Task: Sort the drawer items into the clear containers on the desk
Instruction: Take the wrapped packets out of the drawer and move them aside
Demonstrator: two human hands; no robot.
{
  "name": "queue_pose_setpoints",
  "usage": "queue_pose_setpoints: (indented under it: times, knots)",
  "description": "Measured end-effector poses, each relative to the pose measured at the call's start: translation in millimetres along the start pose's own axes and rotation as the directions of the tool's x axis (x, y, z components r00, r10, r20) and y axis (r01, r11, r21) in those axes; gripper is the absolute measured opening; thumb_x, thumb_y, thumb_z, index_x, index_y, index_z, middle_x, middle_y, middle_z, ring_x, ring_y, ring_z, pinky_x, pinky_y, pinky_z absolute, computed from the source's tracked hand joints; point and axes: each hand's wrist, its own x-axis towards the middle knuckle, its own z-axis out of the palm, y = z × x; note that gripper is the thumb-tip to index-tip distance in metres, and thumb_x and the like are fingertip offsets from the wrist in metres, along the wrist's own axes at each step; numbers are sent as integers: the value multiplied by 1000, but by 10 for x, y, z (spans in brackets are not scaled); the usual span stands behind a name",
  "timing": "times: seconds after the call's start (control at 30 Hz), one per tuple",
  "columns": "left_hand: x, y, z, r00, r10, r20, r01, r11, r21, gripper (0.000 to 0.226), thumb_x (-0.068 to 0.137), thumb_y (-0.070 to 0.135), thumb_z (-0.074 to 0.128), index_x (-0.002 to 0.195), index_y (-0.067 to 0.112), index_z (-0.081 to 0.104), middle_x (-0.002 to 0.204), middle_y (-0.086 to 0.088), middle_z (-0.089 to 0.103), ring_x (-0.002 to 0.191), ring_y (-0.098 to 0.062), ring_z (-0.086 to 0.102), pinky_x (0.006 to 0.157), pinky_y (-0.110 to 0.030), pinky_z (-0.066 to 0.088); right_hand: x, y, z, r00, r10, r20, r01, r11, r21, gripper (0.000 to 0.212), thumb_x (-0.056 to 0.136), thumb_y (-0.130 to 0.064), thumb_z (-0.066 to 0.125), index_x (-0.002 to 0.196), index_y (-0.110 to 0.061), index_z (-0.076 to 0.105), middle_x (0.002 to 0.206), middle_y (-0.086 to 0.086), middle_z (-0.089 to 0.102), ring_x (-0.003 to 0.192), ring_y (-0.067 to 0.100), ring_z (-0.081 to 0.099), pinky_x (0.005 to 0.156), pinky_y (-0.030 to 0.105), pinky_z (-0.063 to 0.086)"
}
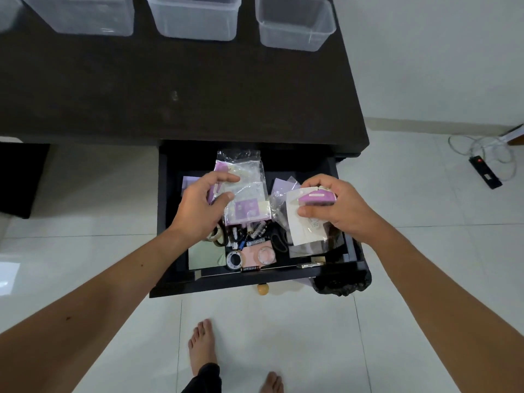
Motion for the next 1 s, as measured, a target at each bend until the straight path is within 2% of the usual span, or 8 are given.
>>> queue_pose_setpoints:
  times: [0.1,0.2,0.3,0.4,0.5,0.63,0.83,1.0]
  knots:
    - [84,207,87,999,6,50,-2,998,-70,31,102,9,66,121,34,69,139,11,66,90,-50,59,86,-54,59,-125,-51,-186,997,10,-78,-3,996,94,40,78,-1,89,109,-18,70,98,-6,75,89,11,74,73,27,61]
    - [157,375,198,997,48,65,-45,998,-44,35,101,5,67,118,35,70,135,12,67,128,-12,62,117,-45,45,-288,-88,-401,982,24,-185,17,976,217,39,79,-2,87,108,-20,69,98,-4,75,90,14,74,72,28,61]
    - [207,508,348,989,97,114,-94,995,-35,40,101,7,67,118,43,68,139,11,64,118,5,61,106,-32,52,-431,-97,-558,965,18,-263,62,955,291,39,81,-1,86,108,-23,69,95,-9,74,87,10,74,71,26,60]
    - [209,635,587,972,133,194,-131,991,-20,41,101,13,68,128,44,64,134,3,67,97,-13,61,96,-47,58,-524,-63,-619,956,18,-293,82,942,325,41,79,-1,87,108,-25,70,98,-7,74,89,14,73,74,29,60]
    - [191,846,855,942,180,282,-156,982,-107,51,101,11,69,137,45,59,137,6,65,120,-17,63,106,-56,54,-619,-3,-665,933,49,-357,86,931,354,45,77,-4,90,111,-26,71,106,1,74,95,21,72,79,35,61]
    - [144,1148,1242,894,232,383,-156,963,-220,73,98,2,71,152,45,46,153,12,56,136,-17,59,110,-52,53,-757,194,-772,866,82,-494,96,941,323,49,74,-12,94,114,-30,72,118,6,73,110,31,71,91,41,62]
    - [27,1359,1854,868,238,435,-112,949,-294,86,96,-3,71,155,48,36,132,-3,69,105,-2,69,99,-24,54,-1036,529,-946,824,121,-554,101,930,353,52,76,-10,91,120,-29,70,119,1,70,108,23,70,91,36,60]
    - [-119,1386,2351,882,116,458,23,958,-287,94,95,0,74,164,35,22,131,6,73,116,-16,74,99,-35,60,-1272,795,-1177,830,153,-536,102,904,416,66,77,-8,91,131,-36,65,121,5,67,112,23,69,94,39,62]
